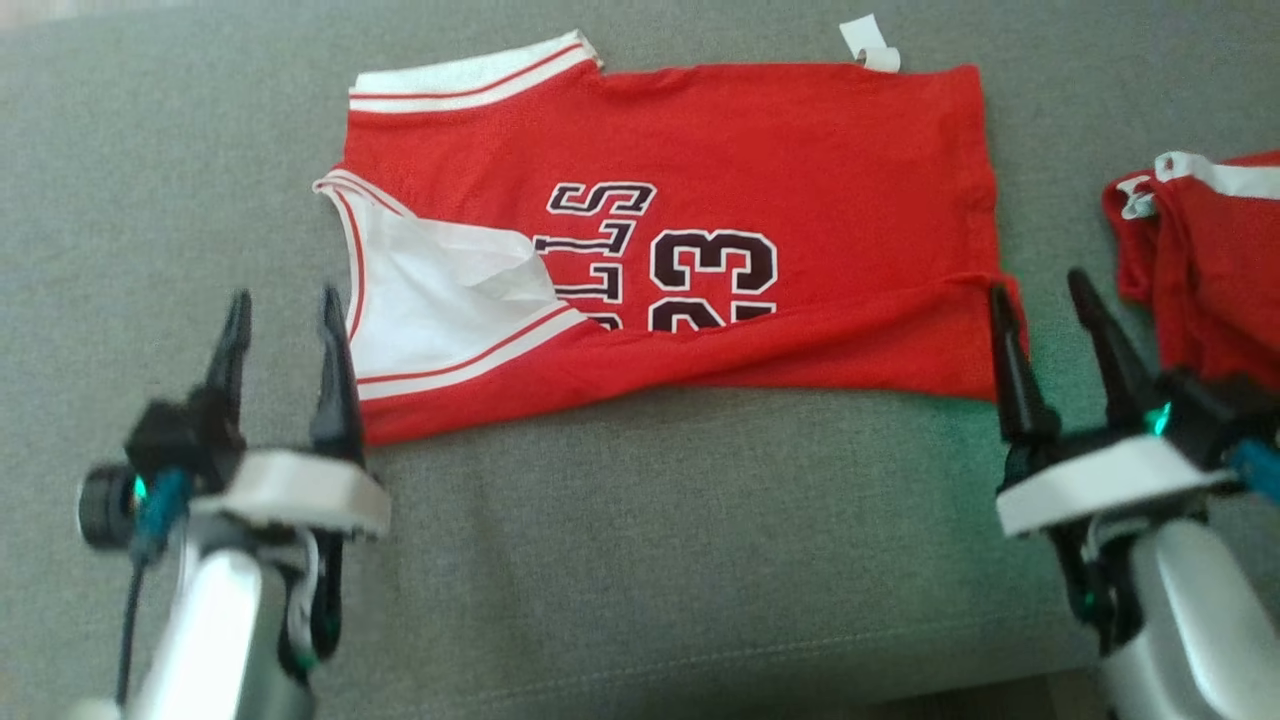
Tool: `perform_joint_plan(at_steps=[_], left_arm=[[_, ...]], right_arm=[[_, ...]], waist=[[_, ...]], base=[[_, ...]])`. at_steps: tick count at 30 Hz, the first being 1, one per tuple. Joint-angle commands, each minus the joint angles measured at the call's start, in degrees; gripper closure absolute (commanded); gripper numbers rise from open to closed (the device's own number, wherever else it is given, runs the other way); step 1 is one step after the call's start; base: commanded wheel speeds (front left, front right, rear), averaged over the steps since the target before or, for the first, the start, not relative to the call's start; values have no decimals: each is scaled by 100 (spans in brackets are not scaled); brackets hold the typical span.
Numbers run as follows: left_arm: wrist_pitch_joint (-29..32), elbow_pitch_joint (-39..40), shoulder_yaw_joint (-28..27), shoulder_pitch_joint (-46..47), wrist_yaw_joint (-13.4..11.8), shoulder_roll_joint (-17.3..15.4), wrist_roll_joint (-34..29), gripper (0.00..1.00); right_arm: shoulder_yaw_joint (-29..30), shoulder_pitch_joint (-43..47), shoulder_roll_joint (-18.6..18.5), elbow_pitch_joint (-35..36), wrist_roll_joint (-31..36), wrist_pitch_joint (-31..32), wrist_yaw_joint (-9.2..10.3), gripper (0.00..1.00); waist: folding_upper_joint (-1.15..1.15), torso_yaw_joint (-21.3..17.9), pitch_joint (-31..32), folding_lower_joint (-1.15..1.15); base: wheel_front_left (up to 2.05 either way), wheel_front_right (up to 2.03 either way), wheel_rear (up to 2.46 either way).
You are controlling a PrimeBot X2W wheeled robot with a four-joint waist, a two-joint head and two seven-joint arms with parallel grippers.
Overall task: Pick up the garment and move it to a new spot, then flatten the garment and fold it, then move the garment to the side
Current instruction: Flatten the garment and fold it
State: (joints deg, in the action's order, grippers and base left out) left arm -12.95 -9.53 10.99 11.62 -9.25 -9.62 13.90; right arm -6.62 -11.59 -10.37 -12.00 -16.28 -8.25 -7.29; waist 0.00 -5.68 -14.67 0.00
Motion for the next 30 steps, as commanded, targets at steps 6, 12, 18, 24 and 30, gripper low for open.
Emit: perform_joint_plan(at_steps=[6,12,18,24,30], left_arm=[[-88,692,-133,-699,-306,-21,-104,0],[5,845,-76,-1087,-379,29,-40,0],[55,796,-59,-1109,-352,18,25,0],[257,482,-26,-968,-138,10,275,0],[669,-61,-55,-626,105,-44,592,0]], right_arm=[[33,619,254,715,157,89,-20,0],[126,925,373,925,145,279,-20,0],[182,979,390,990,151,401,-20,0],[307,965,361,772,106,784,-20,0],[427,691,297,334,5,1261,-20,0]], waist=[[0,-17,244,0],[0,2,330,0],[0,6,345,0],[0,-1,258,0],[0,-39,53,0]], base=[[0,0,0],[0,0,0],[0,0,0],[0,0,0],[0,0,0]])
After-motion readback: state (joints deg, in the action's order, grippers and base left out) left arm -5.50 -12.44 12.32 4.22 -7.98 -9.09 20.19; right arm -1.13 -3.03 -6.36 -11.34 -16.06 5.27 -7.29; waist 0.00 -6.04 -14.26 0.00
